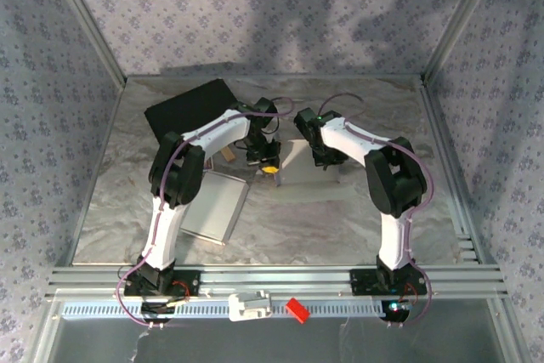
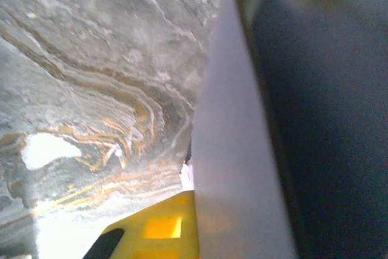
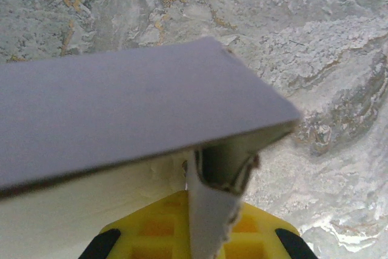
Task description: Fold the paper box
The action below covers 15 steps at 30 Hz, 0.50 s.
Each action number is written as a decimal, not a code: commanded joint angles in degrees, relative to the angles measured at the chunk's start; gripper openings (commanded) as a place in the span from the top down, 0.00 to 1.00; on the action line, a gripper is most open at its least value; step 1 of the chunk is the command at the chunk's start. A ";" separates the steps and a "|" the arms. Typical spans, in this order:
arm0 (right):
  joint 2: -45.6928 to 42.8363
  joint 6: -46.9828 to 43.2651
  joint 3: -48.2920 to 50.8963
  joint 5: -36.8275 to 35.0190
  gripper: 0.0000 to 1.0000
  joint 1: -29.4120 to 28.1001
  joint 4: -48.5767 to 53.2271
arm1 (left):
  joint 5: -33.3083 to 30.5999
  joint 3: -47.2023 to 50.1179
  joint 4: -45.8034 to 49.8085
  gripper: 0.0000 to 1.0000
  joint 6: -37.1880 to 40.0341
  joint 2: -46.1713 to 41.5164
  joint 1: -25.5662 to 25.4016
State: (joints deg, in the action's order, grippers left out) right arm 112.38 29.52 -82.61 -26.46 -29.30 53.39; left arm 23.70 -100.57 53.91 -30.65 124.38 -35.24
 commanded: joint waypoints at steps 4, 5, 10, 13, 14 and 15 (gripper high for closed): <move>-1.85 -2.71 2.49 5.54 1.00 -0.41 -0.65 | -3.71 3.17 -9.30 0.74 -2.63 -0.27 0.69; -2.05 -2.71 2.75 5.69 1.00 -0.47 -0.93 | -3.82 3.82 -10.47 0.74 -2.91 -0.51 0.66; -3.45 -2.71 4.33 4.45 1.00 -0.80 -1.84 | -6.66 6.90 -14.64 0.74 -4.06 -2.73 0.68; -4.88 -2.38 5.45 3.15 1.00 -1.07 -2.62 | -7.97 7.90 -16.19 0.79 -3.72 -3.90 0.46; -5.41 -2.21 5.66 2.76 1.00 -1.12 -2.83 | -8.77 7.96 -16.02 0.81 -3.37 -4.17 0.33; -6.01 -2.05 6.12 2.22 1.00 -1.32 -3.11 | -10.06 7.86 -15.53 0.83 -2.96 -4.51 0.00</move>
State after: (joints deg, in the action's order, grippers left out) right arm 108.81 28.08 -77.89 -22.70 -29.61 49.58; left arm 19.57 -93.19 41.23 -33.87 122.17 -35.29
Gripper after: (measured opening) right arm 0.078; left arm 0.179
